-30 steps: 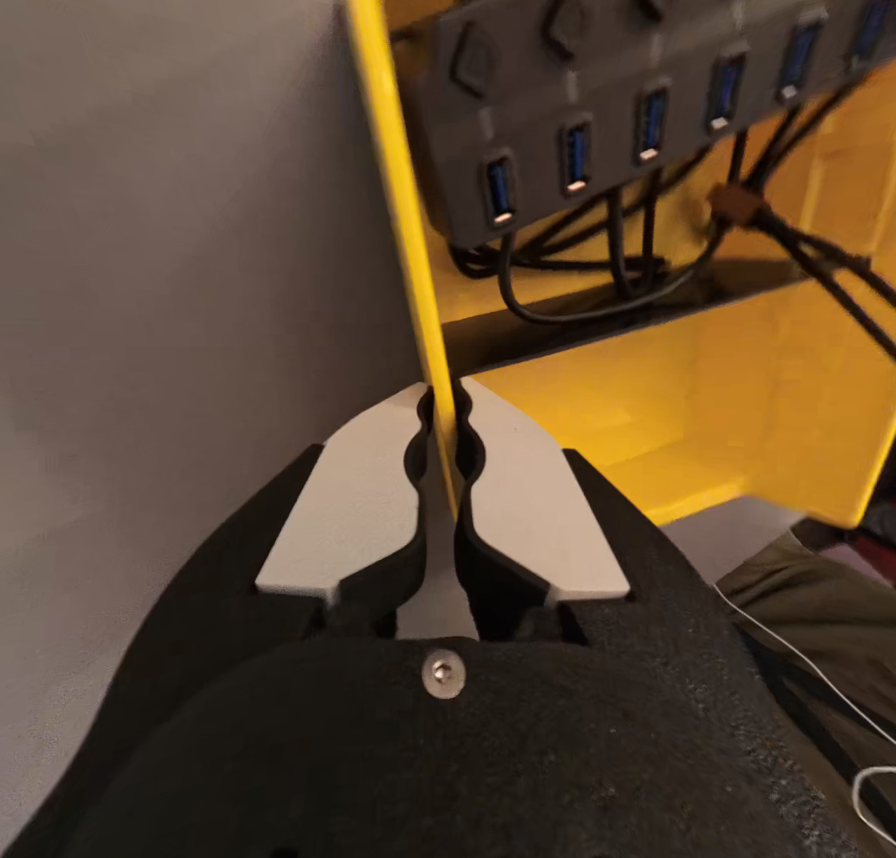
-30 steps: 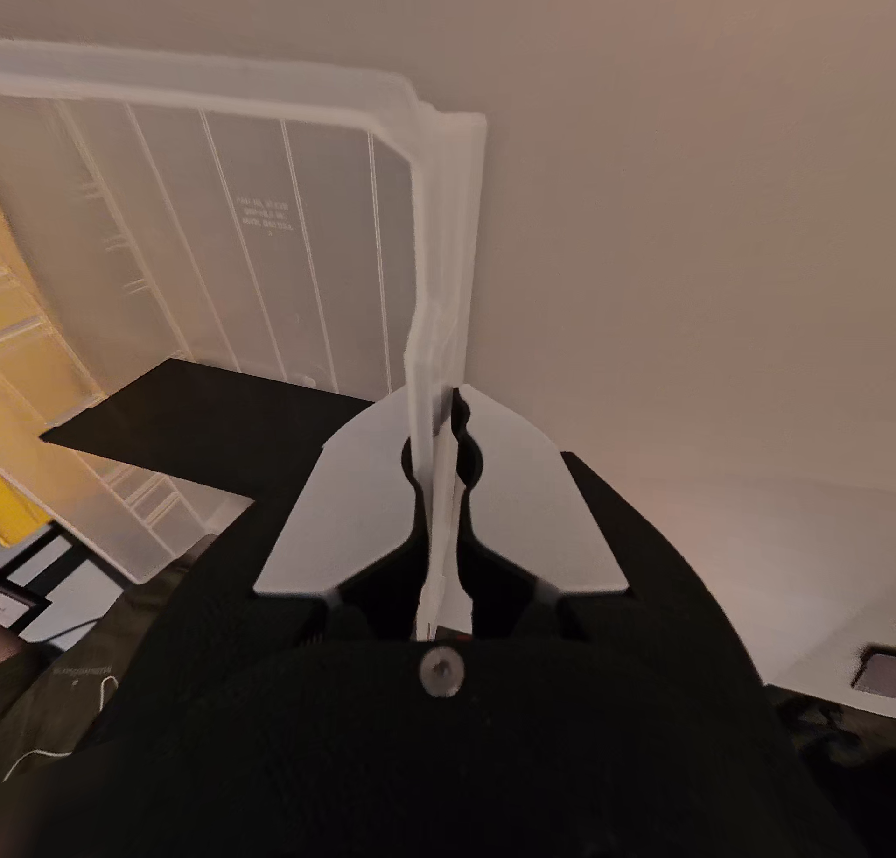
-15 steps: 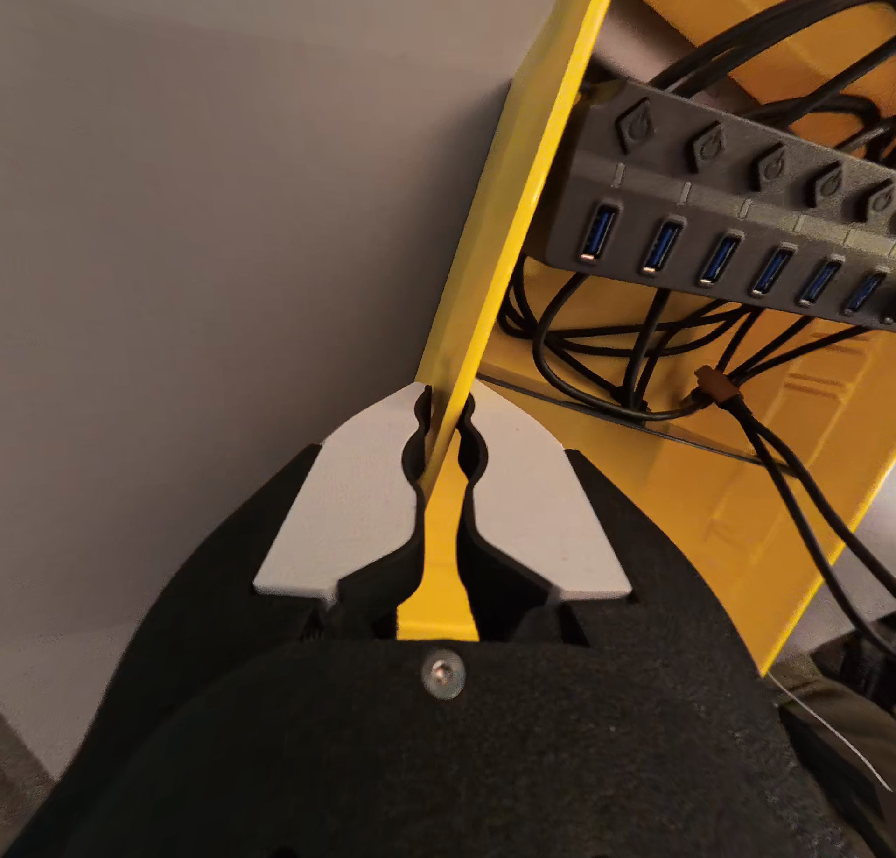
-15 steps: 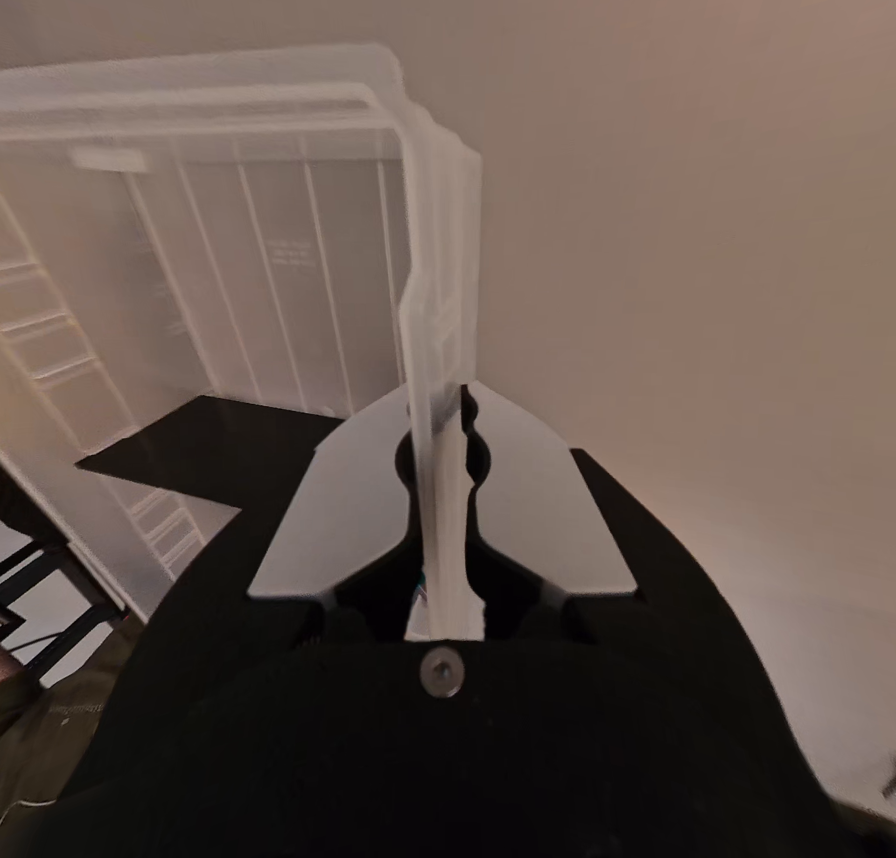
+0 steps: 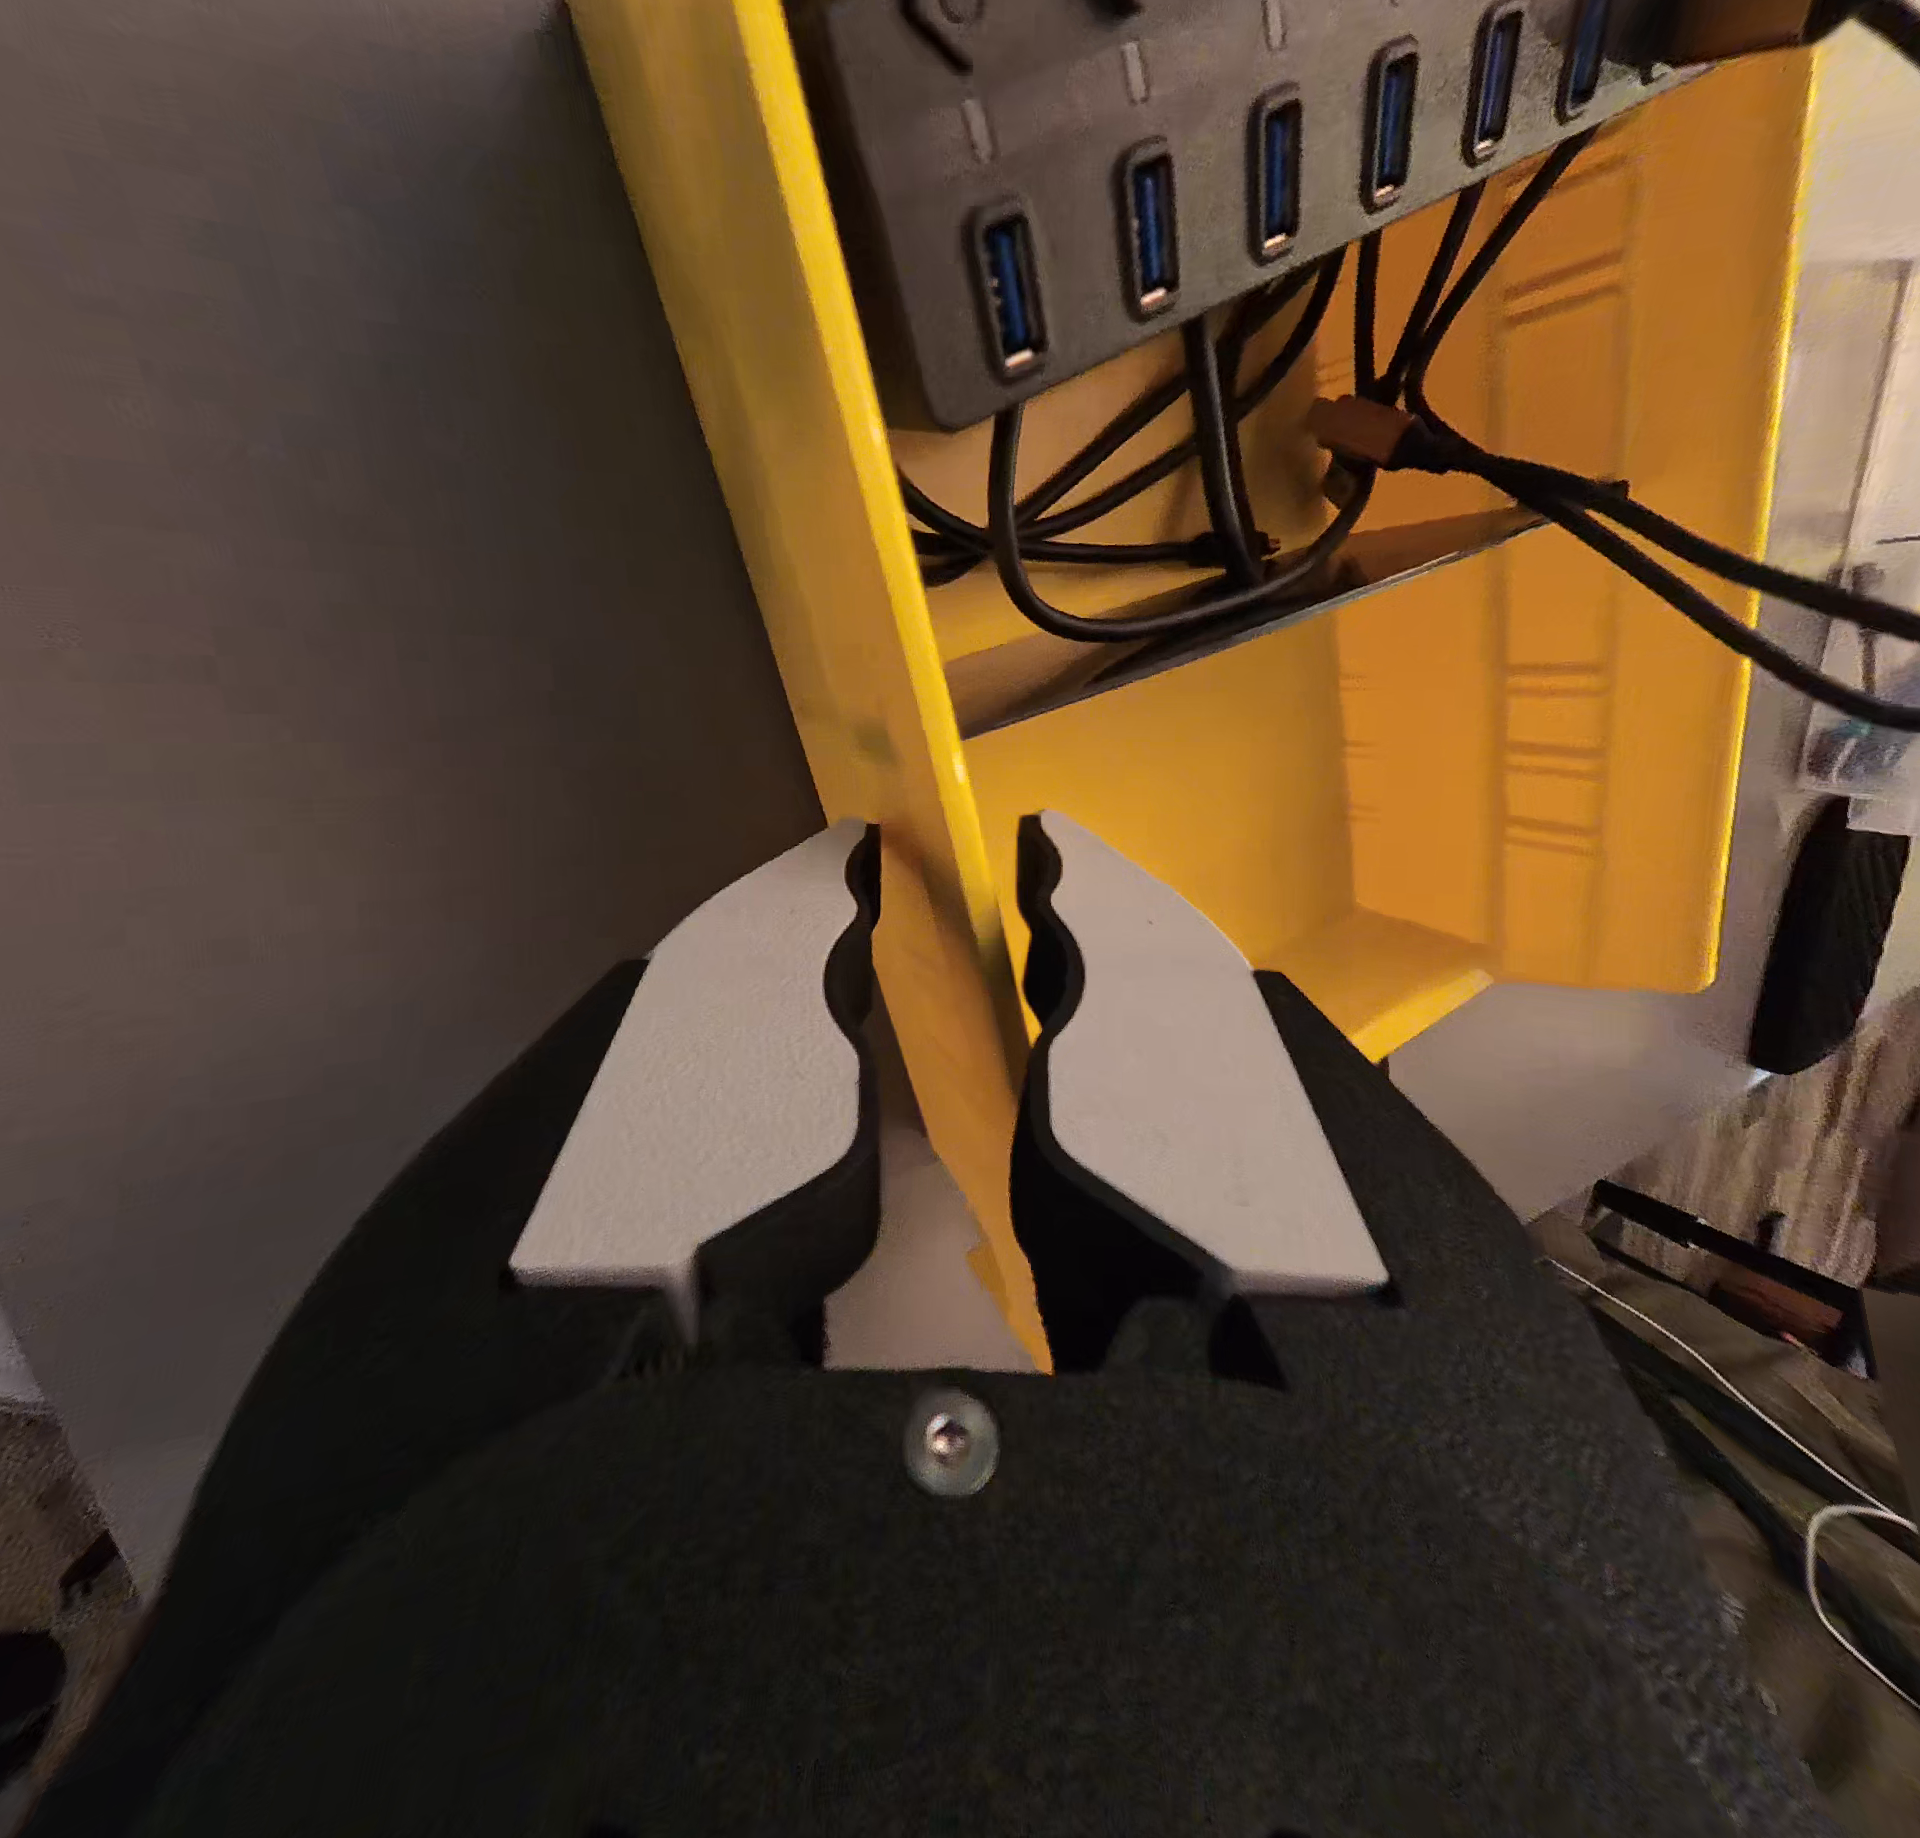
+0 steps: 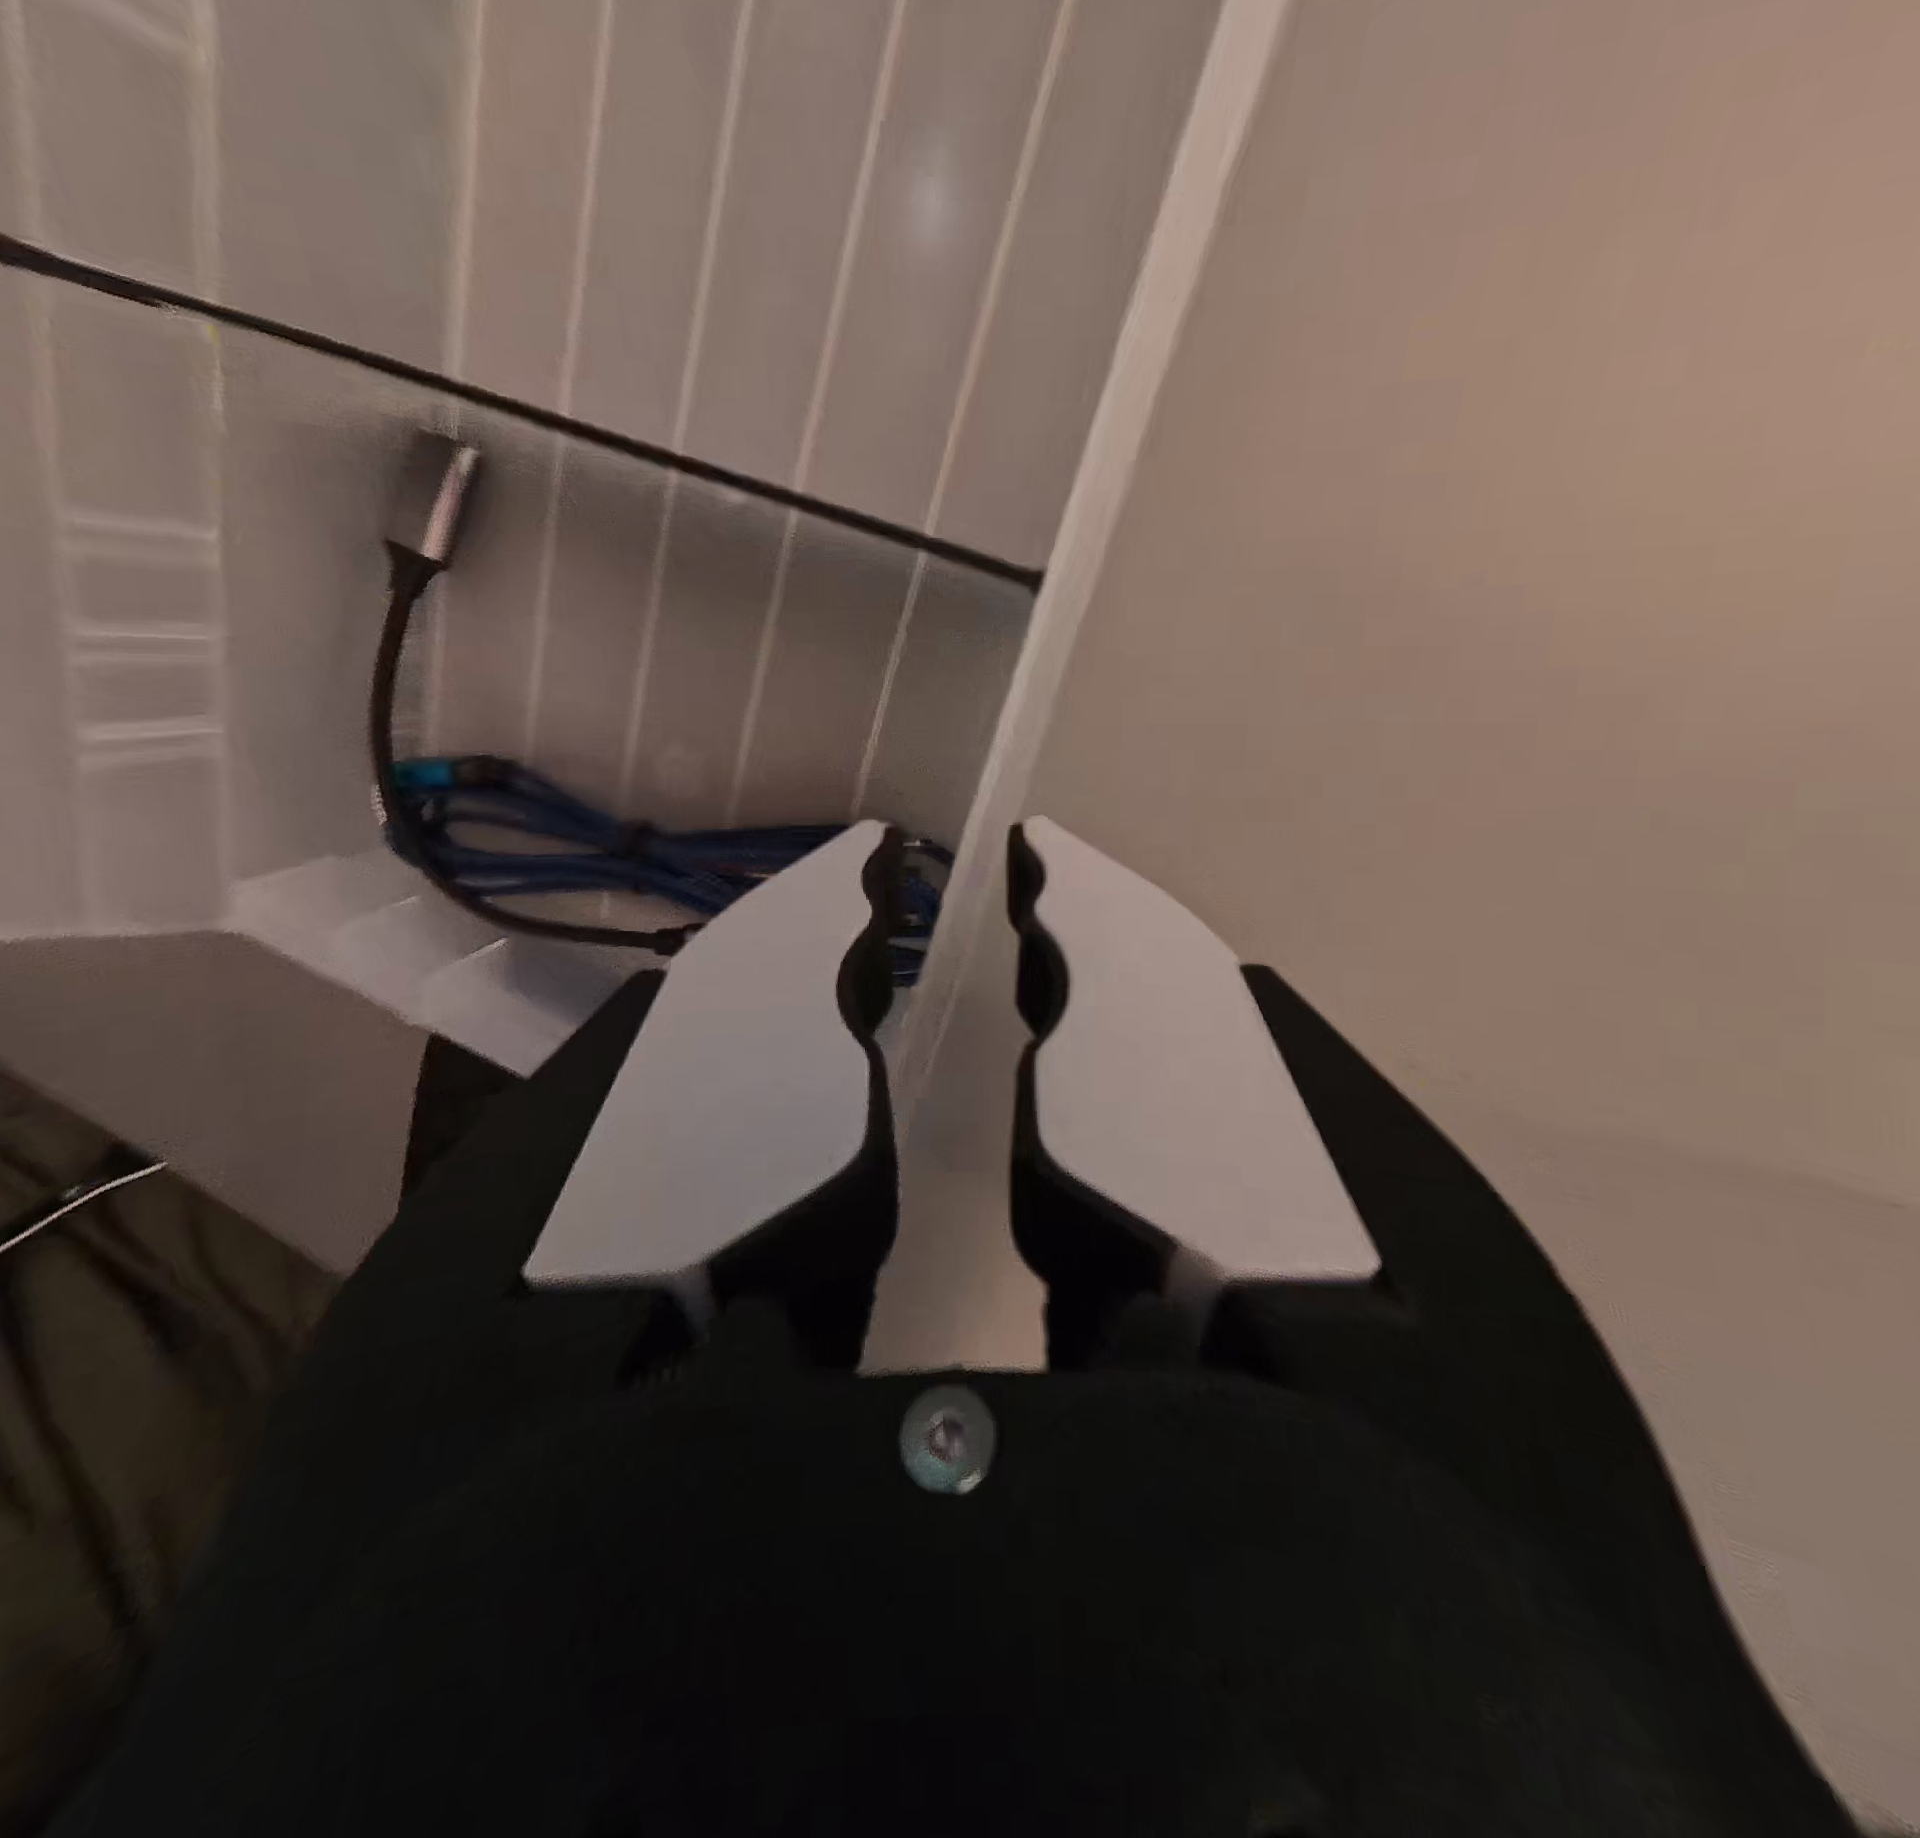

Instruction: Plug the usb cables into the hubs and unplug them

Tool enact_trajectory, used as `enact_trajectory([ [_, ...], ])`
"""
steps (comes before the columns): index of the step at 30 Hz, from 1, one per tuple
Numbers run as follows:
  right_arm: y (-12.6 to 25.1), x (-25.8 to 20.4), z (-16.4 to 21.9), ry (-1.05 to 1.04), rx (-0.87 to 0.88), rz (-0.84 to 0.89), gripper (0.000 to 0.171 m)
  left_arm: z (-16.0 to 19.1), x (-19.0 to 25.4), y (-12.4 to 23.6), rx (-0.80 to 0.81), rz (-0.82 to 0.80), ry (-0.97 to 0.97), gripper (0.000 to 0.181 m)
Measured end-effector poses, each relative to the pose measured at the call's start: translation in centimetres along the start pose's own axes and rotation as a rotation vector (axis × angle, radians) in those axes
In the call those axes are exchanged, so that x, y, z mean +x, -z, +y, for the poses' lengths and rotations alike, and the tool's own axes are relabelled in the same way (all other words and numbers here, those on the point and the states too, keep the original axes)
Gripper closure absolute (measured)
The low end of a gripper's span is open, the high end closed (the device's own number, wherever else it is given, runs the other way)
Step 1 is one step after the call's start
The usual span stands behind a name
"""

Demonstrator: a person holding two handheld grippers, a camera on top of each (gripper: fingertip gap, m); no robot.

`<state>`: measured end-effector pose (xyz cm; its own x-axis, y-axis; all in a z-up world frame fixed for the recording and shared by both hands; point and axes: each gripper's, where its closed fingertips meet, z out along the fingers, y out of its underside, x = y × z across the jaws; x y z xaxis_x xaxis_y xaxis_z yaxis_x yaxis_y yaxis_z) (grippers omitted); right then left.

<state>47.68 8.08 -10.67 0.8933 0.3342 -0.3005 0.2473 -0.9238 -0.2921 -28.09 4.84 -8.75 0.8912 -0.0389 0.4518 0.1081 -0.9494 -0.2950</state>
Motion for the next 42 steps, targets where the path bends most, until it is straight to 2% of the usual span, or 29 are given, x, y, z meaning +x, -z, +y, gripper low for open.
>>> enact_trajectory([
  [3,-0.8,0.7,0.4,-0.052,-0.003,0.117,0.162,0.0,-0.3,-0.1,-0.003,-0.061,-0.008,0.162],
  [9,-0.8,0.8,0.6,-0.181,-0.032,0.162,0.163,-1.3,-1.6,-0.4,-0.084,-0.361,-0.091,0.178],
  [14,-0.6,0.8,1.0,-0.181,-0.011,0.129,0.162,-3.0,-0.5,-1.5,-0.071,-0.319,-0.072,0.177],
  [26,-0.9,0.4,0.6,-0.166,-0.018,0.163,0.164,-3.3,0.7,-2.3,-0.109,-0.328,-0.096,0.178],
  [32,-1.3,-0.5,0.2,-0.153,0.013,0.138,0.162,-4.1,1.6,-3.0,-0.062,-0.263,-0.153,0.175],
  [36,0.5,-0.5,-0.5,-0.098,0.146,0.166,0.155,-5.1,1.9,-1.3,0.075,-0.205,-0.271,0.153],
  [37,1.7,-0.4,-0.9,-0.074,0.203,0.206,0.151,-5.6,2.1,-0.4,0.135,-0.197,-0.305,0.142],
  [39,5.1,-0.4,-2.0,-0.034,0.342,0.307,0.149,-6.5,2.9,1.9,0.253,-0.171,-0.353,0.131],
  [42,11.7,-2.7,-5.1,0.089,0.669,0.401,0.149,-8.1,5.6,5.8,0.473,-0.094,-0.487,0.122],
])
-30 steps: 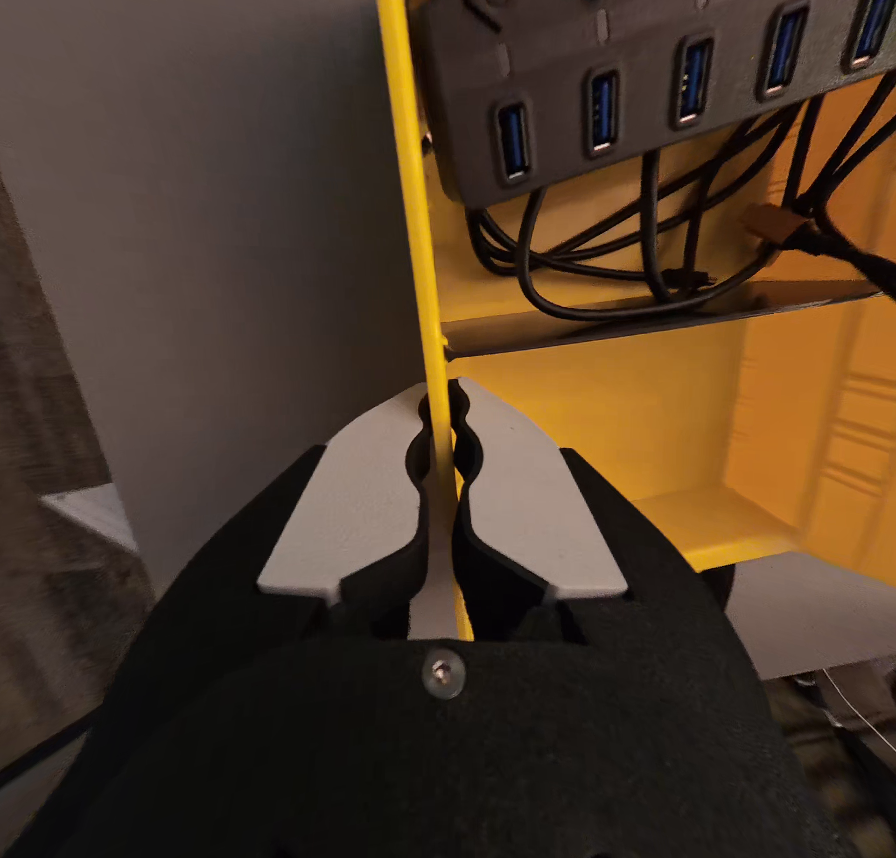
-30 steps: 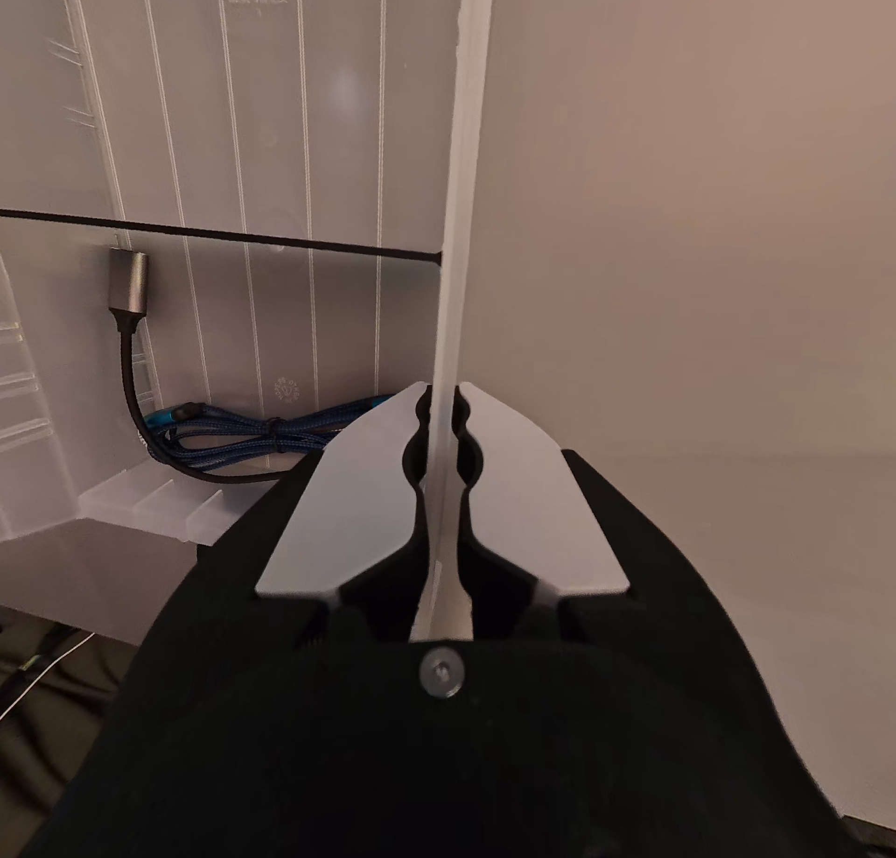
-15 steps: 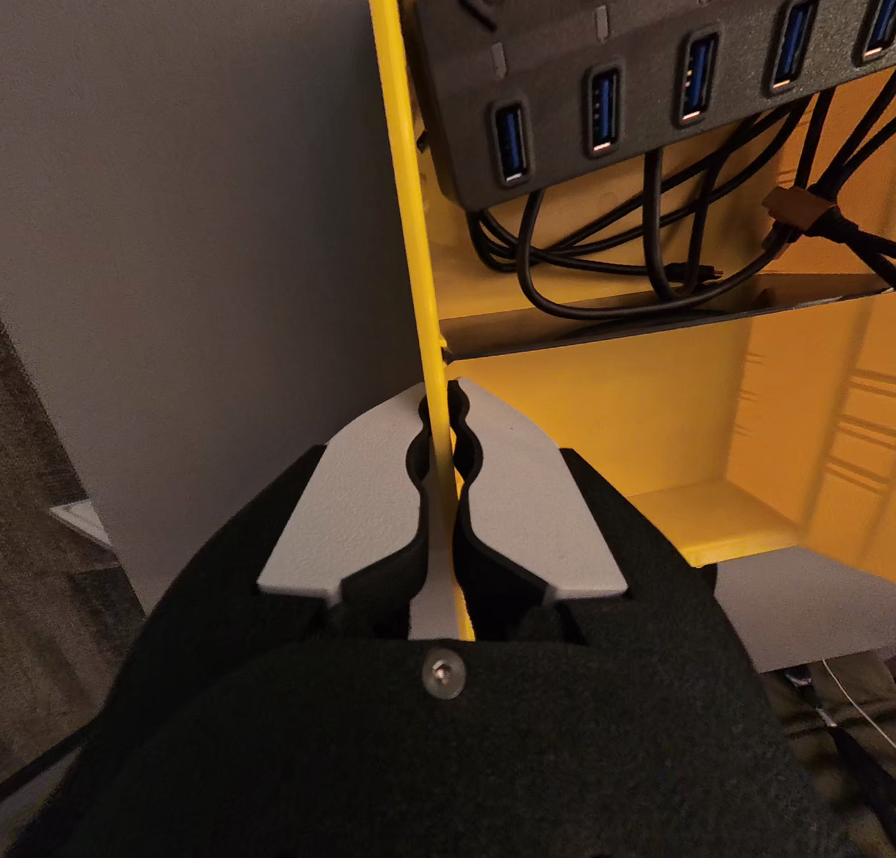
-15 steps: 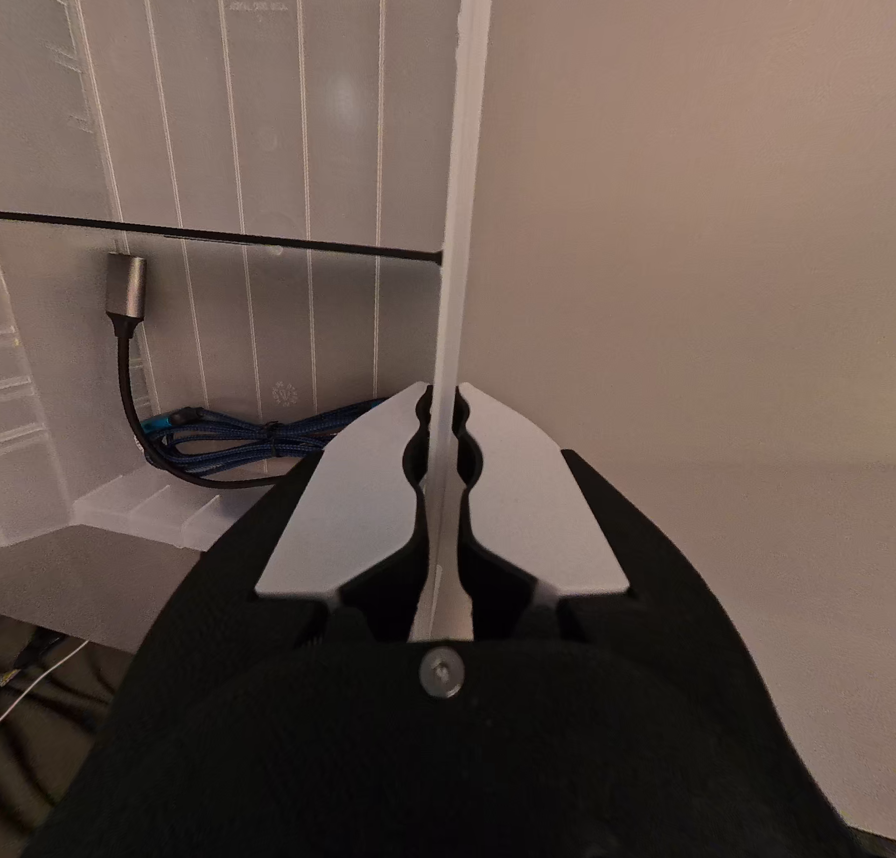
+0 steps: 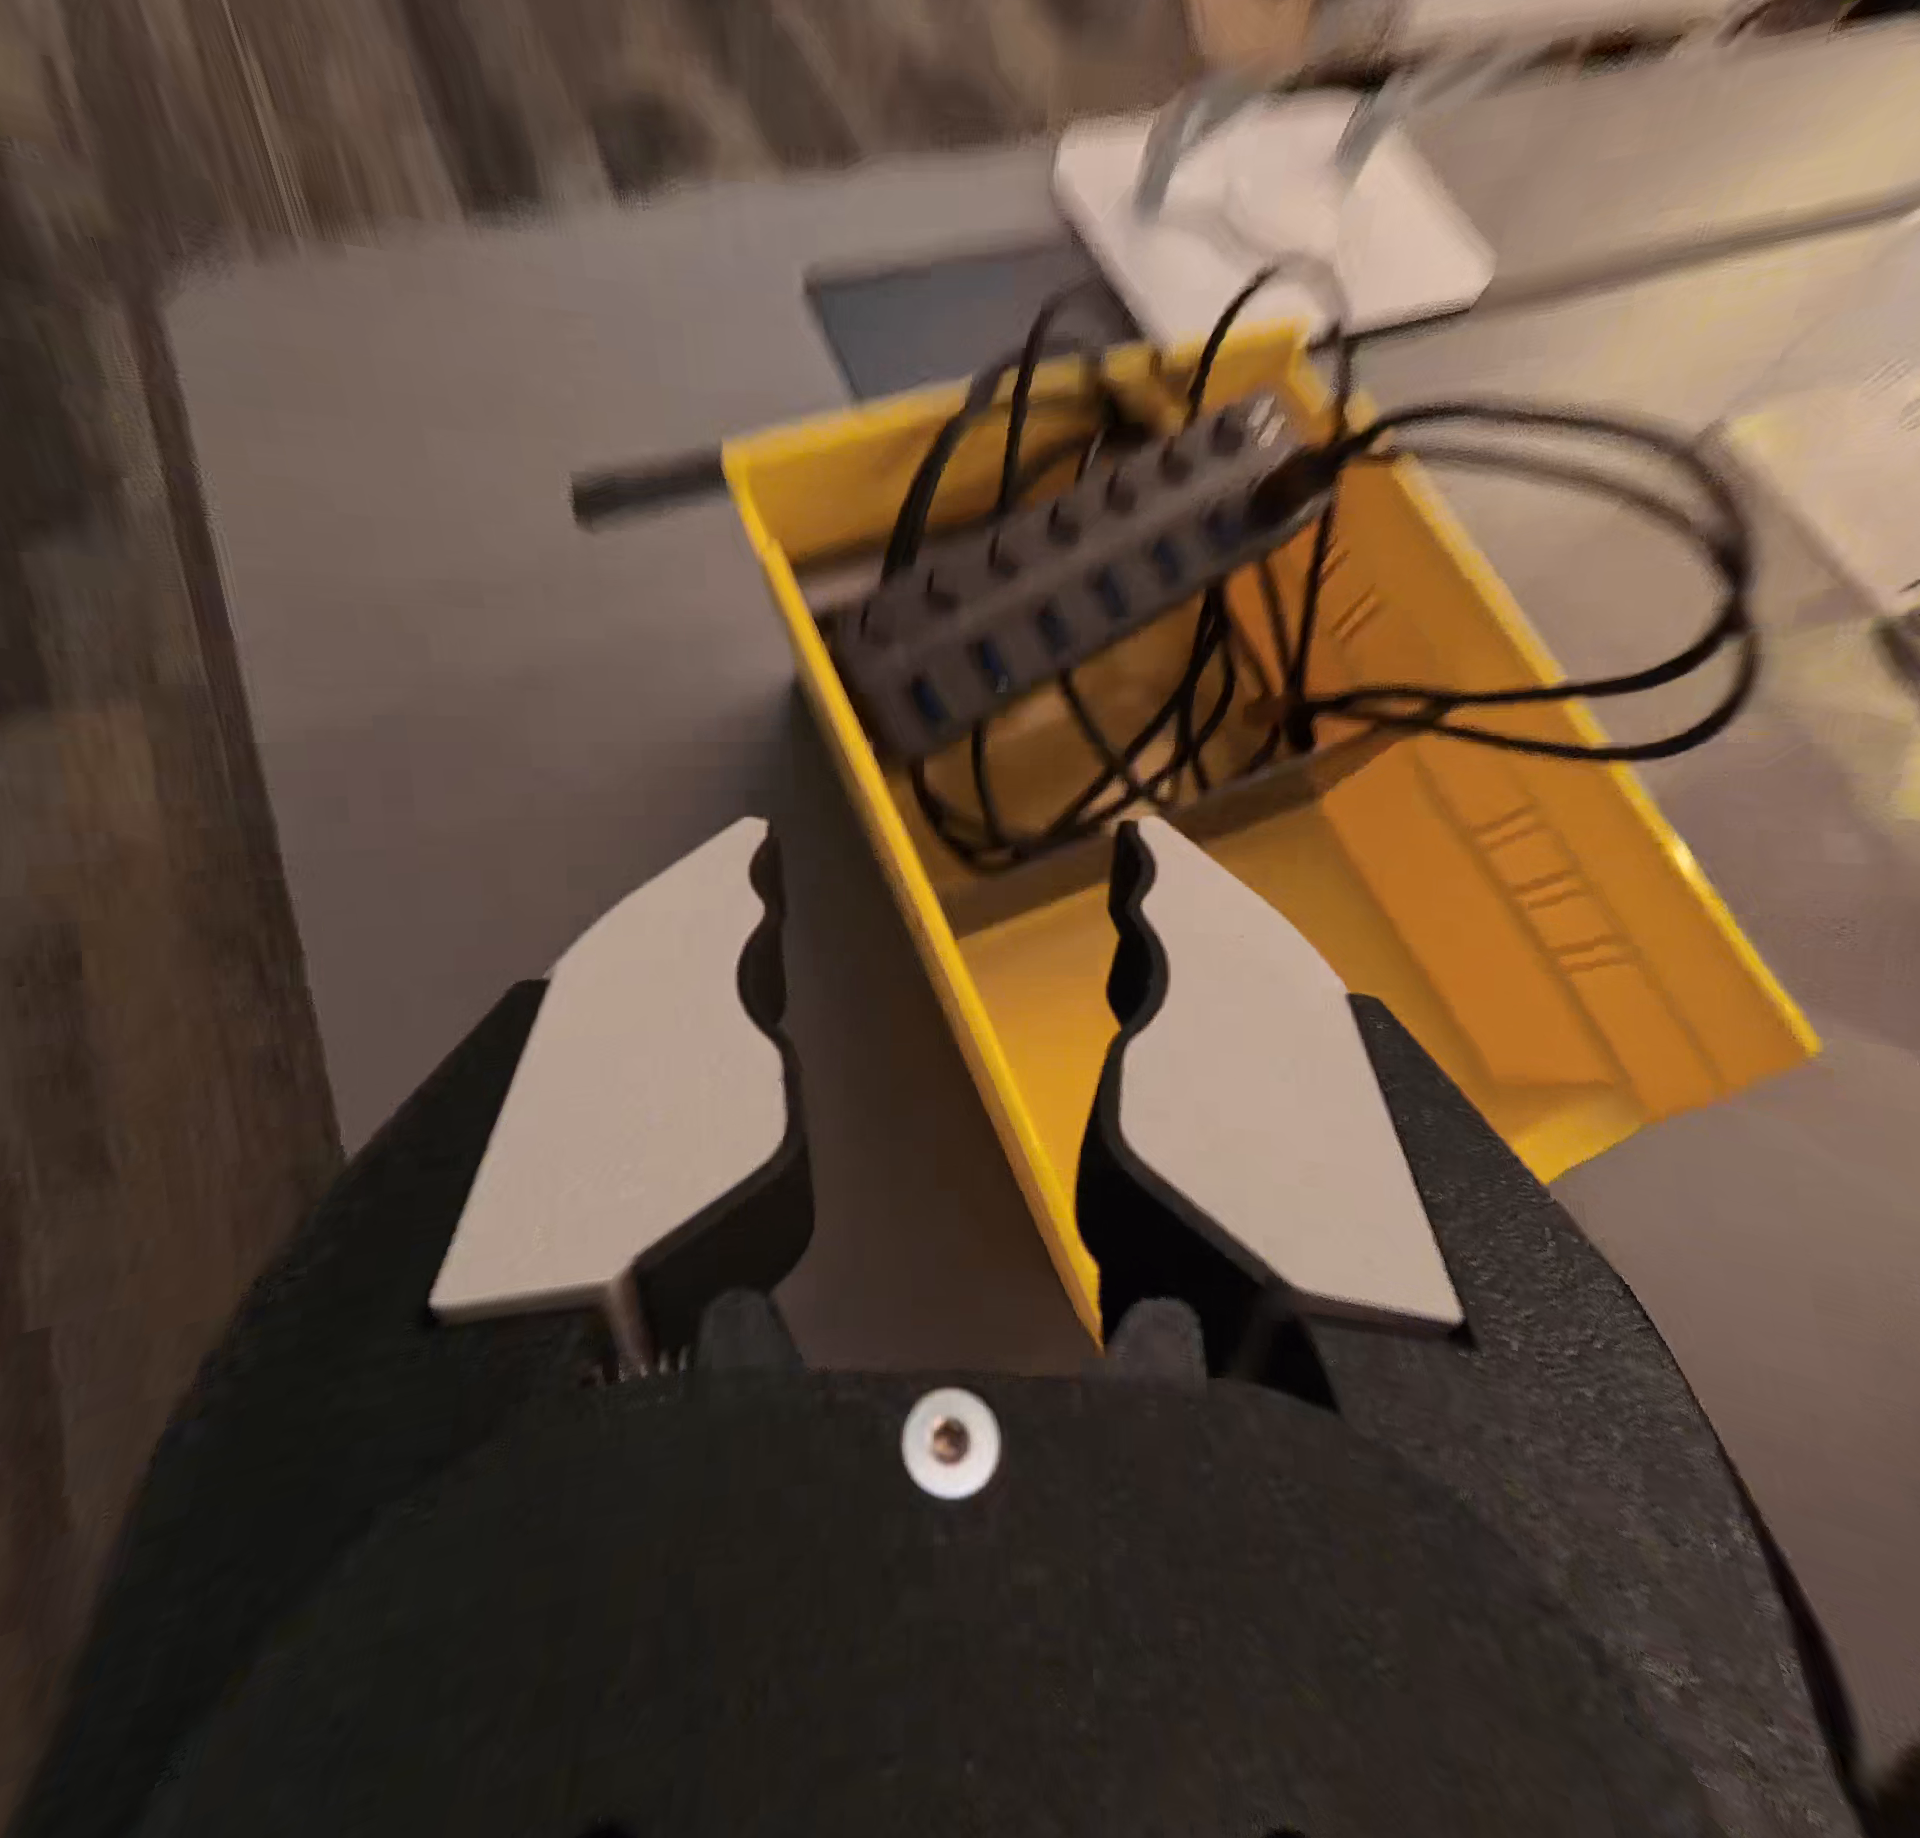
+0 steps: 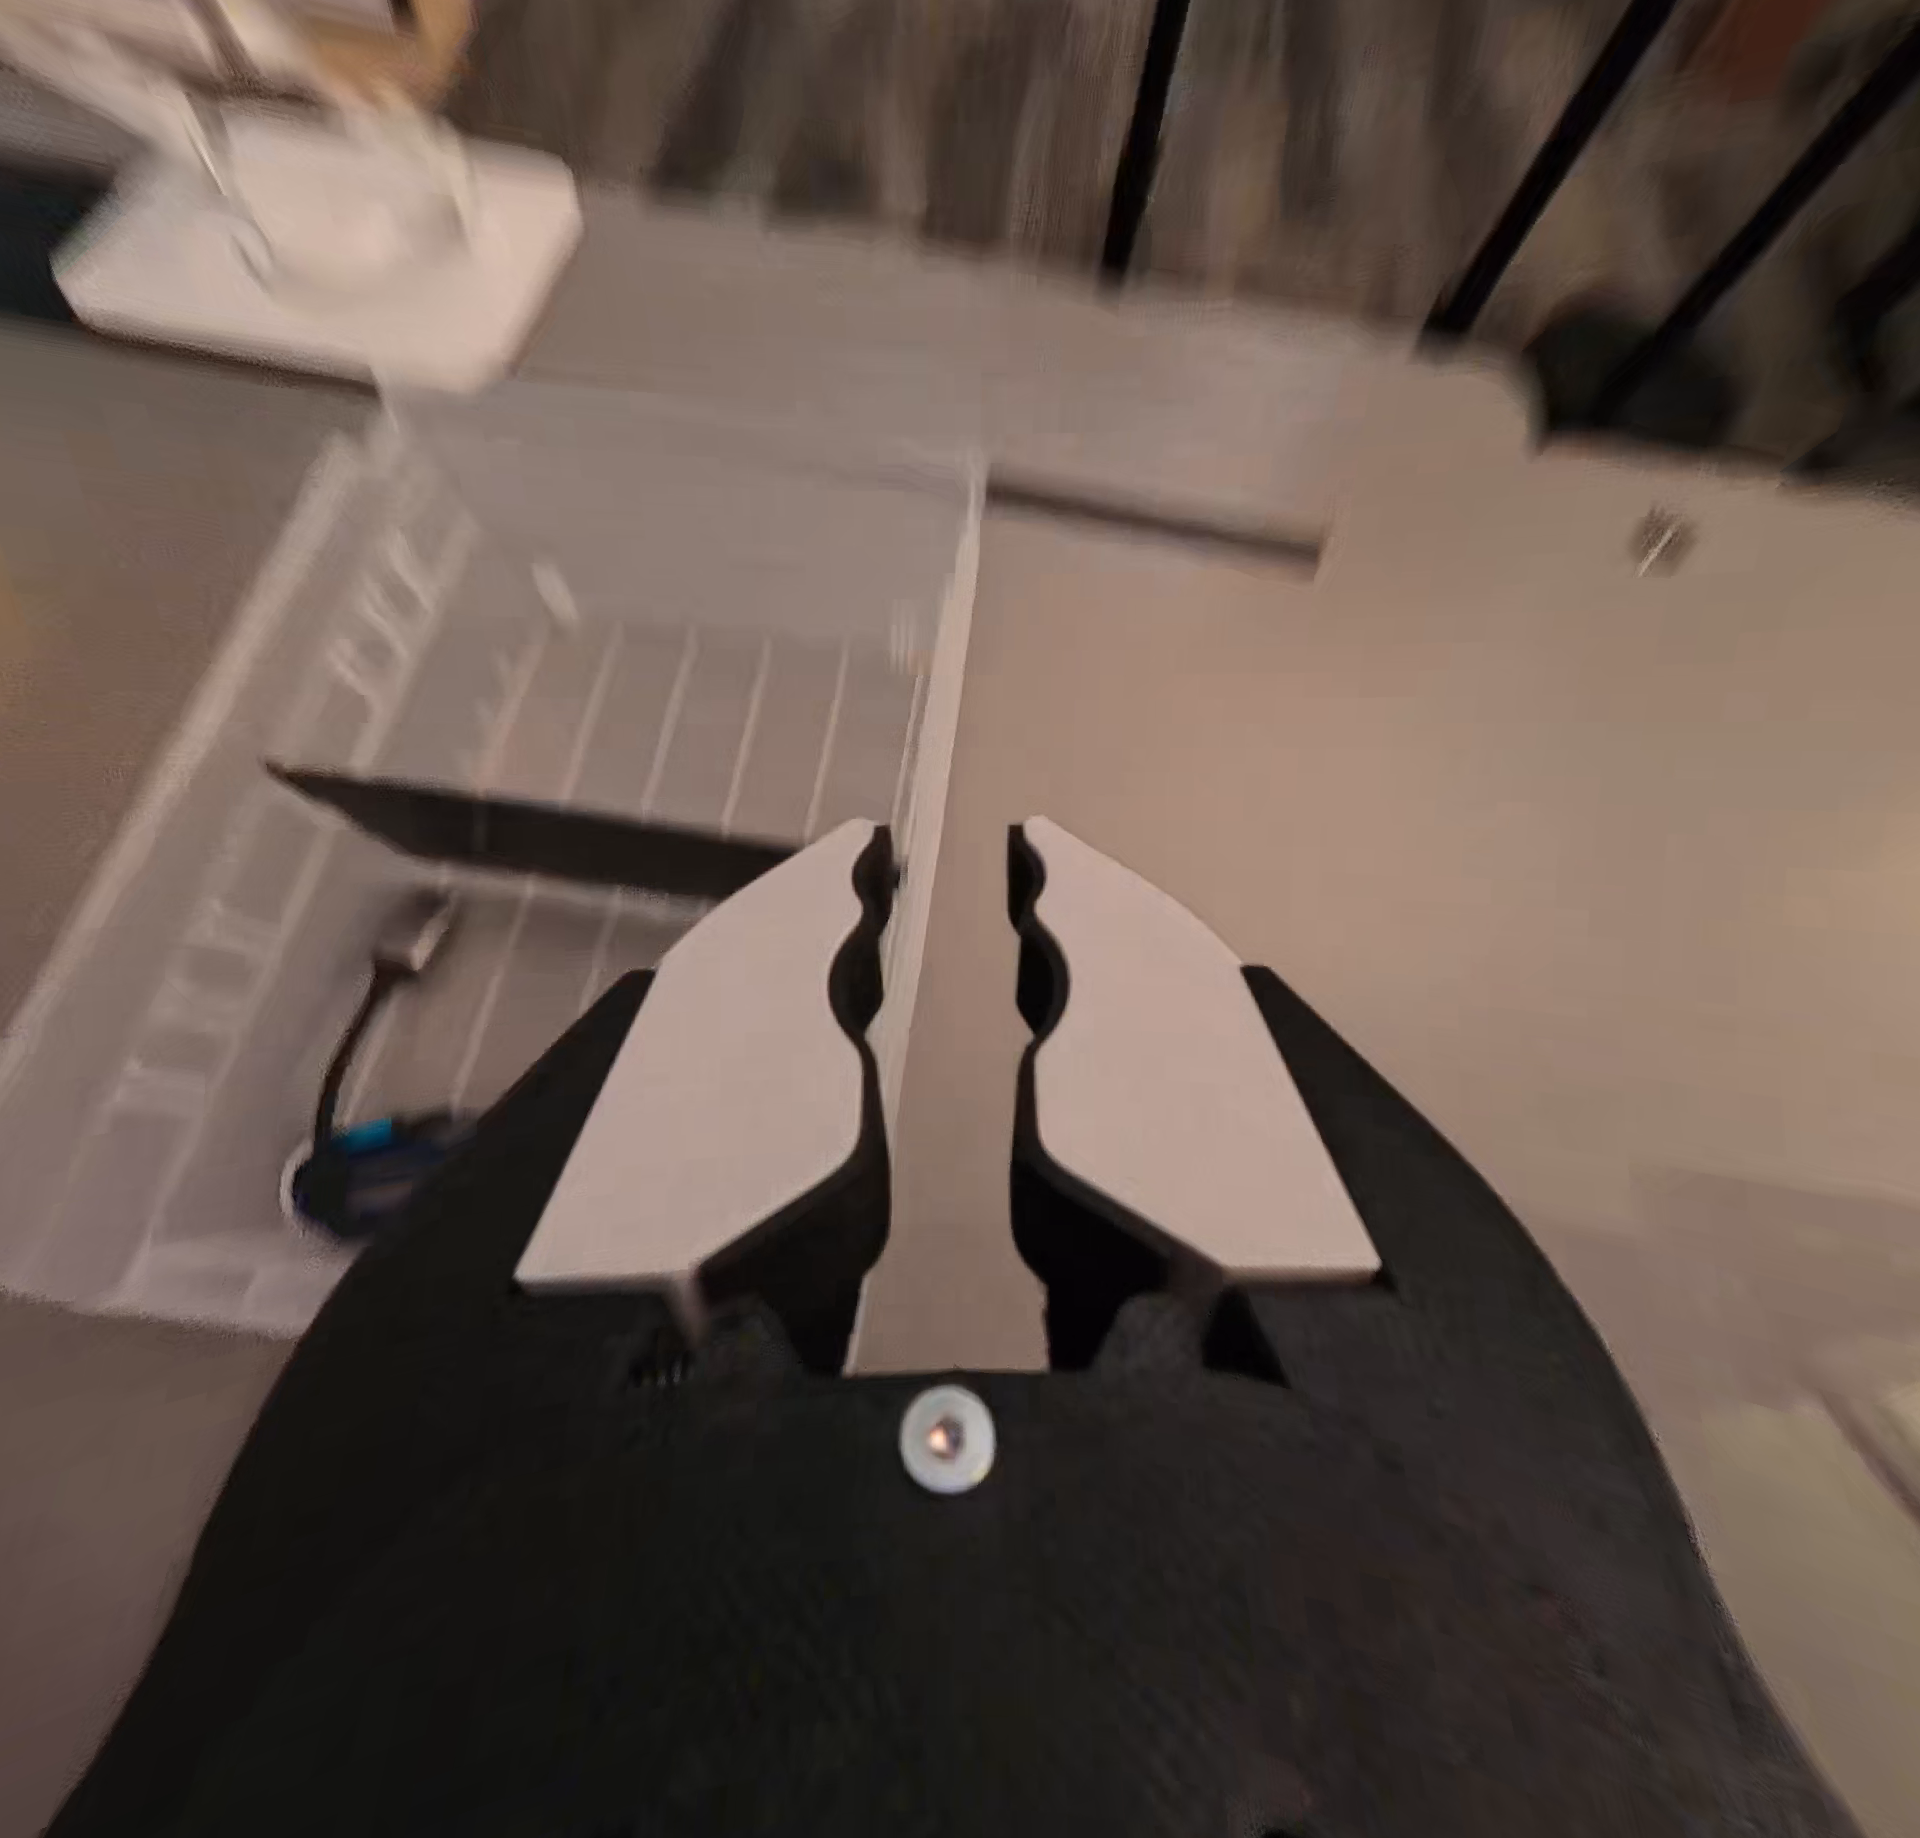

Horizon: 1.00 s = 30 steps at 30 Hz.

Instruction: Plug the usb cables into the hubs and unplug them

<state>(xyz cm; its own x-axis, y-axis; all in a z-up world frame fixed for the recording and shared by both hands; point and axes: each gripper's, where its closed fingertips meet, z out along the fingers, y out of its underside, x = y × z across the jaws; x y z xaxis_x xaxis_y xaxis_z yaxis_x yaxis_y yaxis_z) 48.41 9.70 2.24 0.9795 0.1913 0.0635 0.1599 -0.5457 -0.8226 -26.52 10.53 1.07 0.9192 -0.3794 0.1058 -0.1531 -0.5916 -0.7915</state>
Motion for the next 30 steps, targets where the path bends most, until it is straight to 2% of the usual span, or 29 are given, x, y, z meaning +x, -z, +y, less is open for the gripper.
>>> enact_trajectory([
  [3,4.1,-0.9,-6.7,0.104,0.381,0.073,0.135,-4.1,1.7,2.7,0.229,0.020,-0.119,0.121],
  [5,6.7,-2.0,-10.2,0.157,0.630,0.136,0.124,-6.1,3.3,4.1,0.354,0.037,-0.171,0.121],
  [6,7.7,-2.6,-11.4,0.151,0.718,0.149,0.125,-6.8,4.2,4.6,0.409,0.054,-0.182,0.121],
  [9,7.5,-5.4,-13.1,0.058,0.737,0.002,0.123,-7.8,7.0,4.9,0.454,0.142,-0.188,0.112],
  [12,7.0,-7.8,-15.2,0.081,0.765,-0.082,0.124,-8.0,9.0,3.9,0.454,0.161,-0.267,0.108],
  [15,7.1,-8.6,-17.1,0.116,0.799,-0.054,0.126,-7.4,9.4,1.7,0.398,0.103,-0.367,0.104],
  [17,7.2,-9.3,-17.7,0.143,0.809,-0.072,0.139,-6.5,9.8,-0.5,0.317,0.120,-0.414,0.104],
  [19,7.1,-10.5,-17.7,0.139,0.832,-0.167,0.136,-5.5,9.6,-2.9,0.216,0.137,-0.441,0.104],
  [22,6.2,-11.2,-17.2,0.060,0.899,-0.312,0.134,-4.3,7.8,-6.0,0.075,0.080,-0.538,0.103],
  [24,4.7,-11.0,-16.7,0.025,0.835,-0.380,0.130,-3.6,6.1,-7.6,-0.025,0.016,-0.638,0.107],
  [26,3.7,-10.5,-16.0,-0.003,0.772,-0.407,0.129,-3.1,4.8,-8.7,-0.112,-0.034,-0.744,0.109],
  [30,3.9,-9.9,-16.0,-0.019,0.784,-0.413,0.129,-2.3,3.4,-10.9,-0.215,-0.047,-0.866,0.116],
])
